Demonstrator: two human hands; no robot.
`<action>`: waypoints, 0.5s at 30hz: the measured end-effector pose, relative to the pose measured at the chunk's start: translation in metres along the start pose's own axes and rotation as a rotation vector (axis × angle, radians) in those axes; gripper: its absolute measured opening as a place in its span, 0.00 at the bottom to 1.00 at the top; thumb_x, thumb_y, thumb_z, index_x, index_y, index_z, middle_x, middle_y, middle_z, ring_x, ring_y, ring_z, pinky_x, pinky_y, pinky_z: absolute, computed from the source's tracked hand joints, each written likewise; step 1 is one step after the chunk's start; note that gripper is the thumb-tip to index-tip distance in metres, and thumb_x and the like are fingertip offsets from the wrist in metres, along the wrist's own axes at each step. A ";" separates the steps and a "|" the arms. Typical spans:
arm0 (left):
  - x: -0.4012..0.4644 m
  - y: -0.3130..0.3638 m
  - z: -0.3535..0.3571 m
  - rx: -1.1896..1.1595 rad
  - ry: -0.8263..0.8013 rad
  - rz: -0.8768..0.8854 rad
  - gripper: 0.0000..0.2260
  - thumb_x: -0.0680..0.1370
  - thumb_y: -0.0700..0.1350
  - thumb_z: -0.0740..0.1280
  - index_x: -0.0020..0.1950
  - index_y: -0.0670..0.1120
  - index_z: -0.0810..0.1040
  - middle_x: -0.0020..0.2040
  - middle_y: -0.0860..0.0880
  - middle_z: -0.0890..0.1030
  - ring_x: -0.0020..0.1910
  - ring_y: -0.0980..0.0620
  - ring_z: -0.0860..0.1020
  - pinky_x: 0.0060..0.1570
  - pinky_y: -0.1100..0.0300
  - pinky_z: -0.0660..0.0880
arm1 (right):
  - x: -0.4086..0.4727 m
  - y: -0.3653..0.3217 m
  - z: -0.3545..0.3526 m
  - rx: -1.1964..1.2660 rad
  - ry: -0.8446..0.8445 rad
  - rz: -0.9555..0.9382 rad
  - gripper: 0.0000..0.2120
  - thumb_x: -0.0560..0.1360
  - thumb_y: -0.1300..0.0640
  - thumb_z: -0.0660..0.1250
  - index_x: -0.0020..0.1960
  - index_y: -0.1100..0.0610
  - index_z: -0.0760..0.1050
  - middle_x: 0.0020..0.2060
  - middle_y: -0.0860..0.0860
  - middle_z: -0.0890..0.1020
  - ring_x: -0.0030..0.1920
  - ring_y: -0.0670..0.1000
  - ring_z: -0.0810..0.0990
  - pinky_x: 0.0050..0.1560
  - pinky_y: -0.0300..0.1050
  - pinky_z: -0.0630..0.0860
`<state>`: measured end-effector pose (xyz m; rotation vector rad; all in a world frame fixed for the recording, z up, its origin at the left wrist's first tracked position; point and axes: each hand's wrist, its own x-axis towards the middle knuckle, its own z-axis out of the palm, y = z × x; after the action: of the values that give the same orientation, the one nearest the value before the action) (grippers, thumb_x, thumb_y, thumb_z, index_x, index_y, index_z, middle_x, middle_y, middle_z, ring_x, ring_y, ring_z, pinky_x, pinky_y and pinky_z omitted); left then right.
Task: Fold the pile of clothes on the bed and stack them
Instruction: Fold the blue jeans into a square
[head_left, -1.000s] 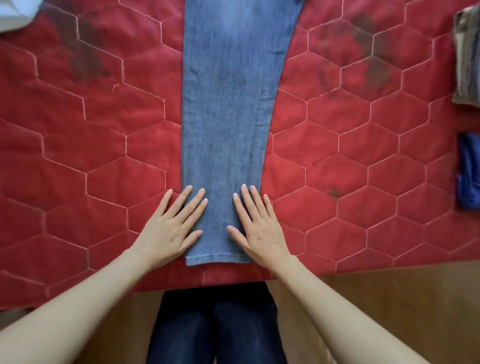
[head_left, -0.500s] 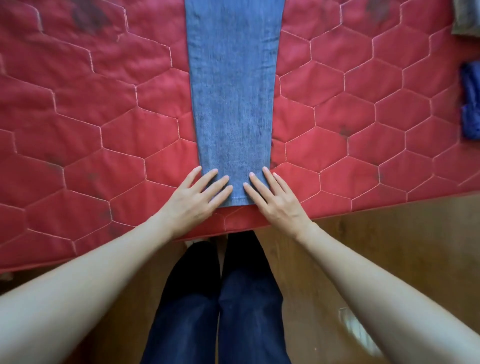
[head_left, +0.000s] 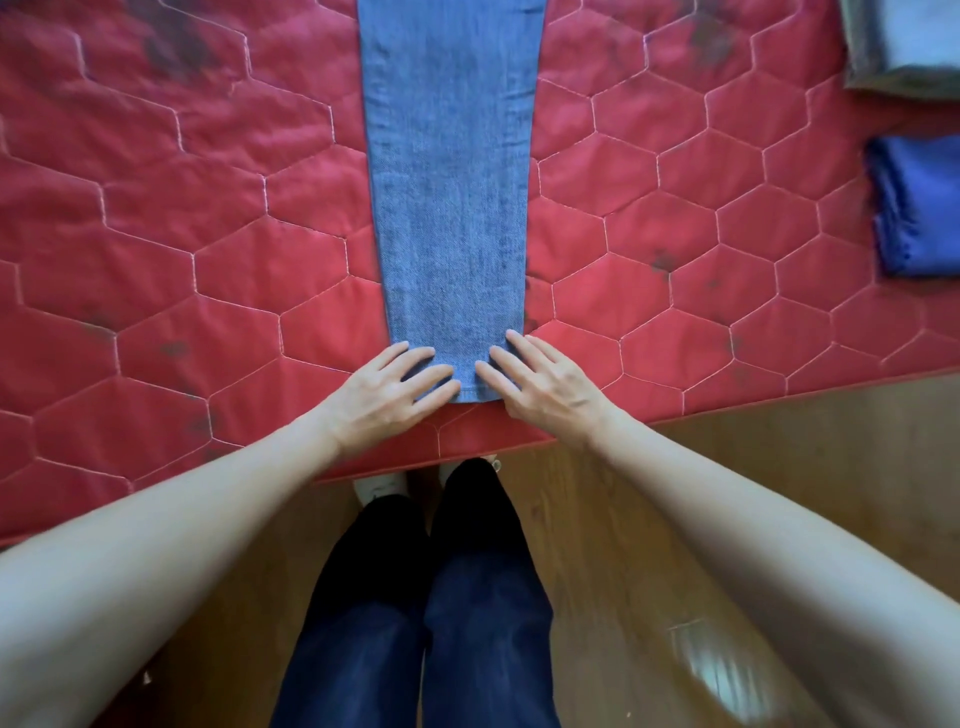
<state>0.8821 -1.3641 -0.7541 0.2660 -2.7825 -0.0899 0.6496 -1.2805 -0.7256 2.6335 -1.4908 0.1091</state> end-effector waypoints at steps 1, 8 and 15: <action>0.000 0.001 -0.001 -0.015 -0.014 -0.020 0.12 0.79 0.38 0.60 0.53 0.44 0.83 0.52 0.46 0.83 0.51 0.42 0.81 0.52 0.49 0.78 | 0.000 -0.001 0.000 0.003 0.017 0.015 0.13 0.76 0.65 0.59 0.49 0.59 0.82 0.44 0.55 0.83 0.50 0.59 0.83 0.50 0.49 0.80; 0.009 0.014 -0.013 -0.202 -0.245 -0.352 0.25 0.62 0.47 0.77 0.57 0.40 0.80 0.53 0.44 0.81 0.53 0.43 0.80 0.56 0.49 0.76 | 0.012 -0.006 -0.015 0.392 -0.128 0.427 0.06 0.71 0.61 0.68 0.47 0.60 0.81 0.44 0.52 0.84 0.50 0.55 0.84 0.36 0.48 0.80; 0.028 0.006 -0.044 -0.270 -0.030 -0.589 0.21 0.63 0.30 0.72 0.56 0.36 0.81 0.44 0.42 0.82 0.41 0.41 0.82 0.42 0.51 0.80 | 0.031 0.002 -0.046 0.510 -0.043 0.689 0.09 0.73 0.60 0.69 0.52 0.61 0.78 0.37 0.52 0.83 0.36 0.58 0.82 0.33 0.51 0.76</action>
<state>0.8706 -1.3650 -0.7034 1.0020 -2.5840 -0.6064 0.6632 -1.3013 -0.6760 2.2897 -2.6081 0.5550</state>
